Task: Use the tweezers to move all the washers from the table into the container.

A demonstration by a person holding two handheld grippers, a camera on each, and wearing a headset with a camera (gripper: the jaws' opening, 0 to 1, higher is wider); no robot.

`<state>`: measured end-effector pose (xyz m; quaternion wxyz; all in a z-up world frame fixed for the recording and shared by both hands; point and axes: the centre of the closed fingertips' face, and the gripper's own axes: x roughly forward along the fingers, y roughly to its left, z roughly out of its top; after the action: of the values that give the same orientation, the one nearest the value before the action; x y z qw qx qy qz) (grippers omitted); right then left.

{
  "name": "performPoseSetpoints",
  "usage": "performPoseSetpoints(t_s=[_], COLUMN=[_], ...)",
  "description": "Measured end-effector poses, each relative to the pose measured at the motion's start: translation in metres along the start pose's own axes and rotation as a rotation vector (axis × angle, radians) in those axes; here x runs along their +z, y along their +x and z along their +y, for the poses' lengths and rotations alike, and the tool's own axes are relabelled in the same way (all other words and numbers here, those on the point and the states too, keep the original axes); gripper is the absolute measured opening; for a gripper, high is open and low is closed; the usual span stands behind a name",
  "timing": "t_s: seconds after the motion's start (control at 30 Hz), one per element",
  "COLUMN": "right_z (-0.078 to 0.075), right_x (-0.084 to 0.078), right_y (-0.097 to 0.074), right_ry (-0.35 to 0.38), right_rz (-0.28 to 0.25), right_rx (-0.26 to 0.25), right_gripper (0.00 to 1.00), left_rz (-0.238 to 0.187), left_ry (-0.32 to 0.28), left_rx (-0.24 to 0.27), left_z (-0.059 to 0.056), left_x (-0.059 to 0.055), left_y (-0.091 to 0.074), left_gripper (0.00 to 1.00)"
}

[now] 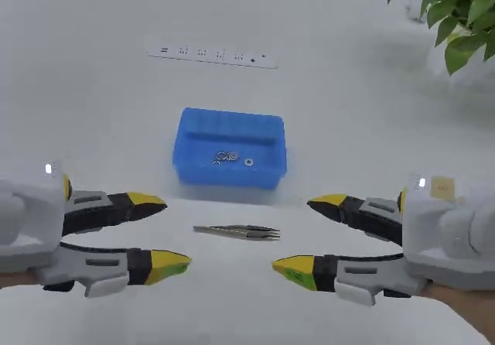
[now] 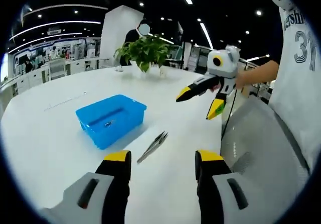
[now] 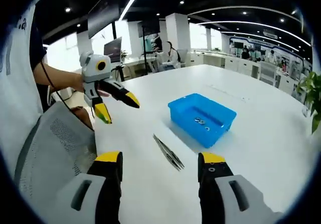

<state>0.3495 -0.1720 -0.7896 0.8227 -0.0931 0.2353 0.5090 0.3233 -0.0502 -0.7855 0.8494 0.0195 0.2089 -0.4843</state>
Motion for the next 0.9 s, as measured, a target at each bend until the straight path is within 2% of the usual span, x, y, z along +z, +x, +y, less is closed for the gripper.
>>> performPoseSetpoints(t_s=[0.03, 0.07, 0.13, 0.27, 0.37, 0.4, 0.53, 0.7, 0.77, 0.9], right_z=[0.002, 0.003, 0.007, 0.013, 0.018, 0.019, 0.023, 0.019, 0.019, 0.019], right_x=[0.003, 0.003, 0.005, 0.015, 0.019, 0.02, 0.014, 0.001, 0.0, 0.002], right_y=[-0.006, -0.01, -0.017, -0.028, -0.033, -0.035, -0.04, -0.045, -0.046, -0.05], right_ry=[0.01, 0.022, 0.044, 0.081, 0.088, 0.08, 0.054, -0.002, -0.004, -0.01], right_rz=[-0.023, -0.024, -0.039, -0.104, -0.119, -0.123, -0.099, -0.034, -0.033, -0.035], right_rx=[-0.019, -0.035, -0.06, -0.109, -0.127, -0.142, -0.156, -0.195, -0.208, -0.22], right_gripper=[0.65, 0.67, 0.72, 0.78, 0.84, 0.87, 0.93, 0.95, 1.0, 1.0], left_rz=[-0.004, -0.01, -0.018, -0.031, -0.035, -0.05, -0.078, -0.043, -0.046, -0.046], left_ry=[-0.017, -0.023, -0.024, -0.046, -0.081, -0.089, -0.089, -0.059, -0.058, -0.045], left_rx=[-0.009, -0.01, 0.008, 0.087, 0.139, 0.16, 0.185, 0.206, 0.215, 0.233], left_z=[-0.008, -0.013, -0.019, -0.018, -0.016, -0.016, -0.021, -0.022, -0.02, -0.019], left_x=[0.002, 0.003, 0.006, 0.005, 0.004, 0.006, 0.012, 0.009, 0.011, 0.014], left_y=[-0.004, -0.007, -0.012, -0.02, -0.026, -0.029, -0.038, -0.045, -0.049, -0.052], left_gripper=[0.64, 0.71, 0.79, 0.87, 0.95, 0.99, 0.99, 0.99, 0.99, 0.99])
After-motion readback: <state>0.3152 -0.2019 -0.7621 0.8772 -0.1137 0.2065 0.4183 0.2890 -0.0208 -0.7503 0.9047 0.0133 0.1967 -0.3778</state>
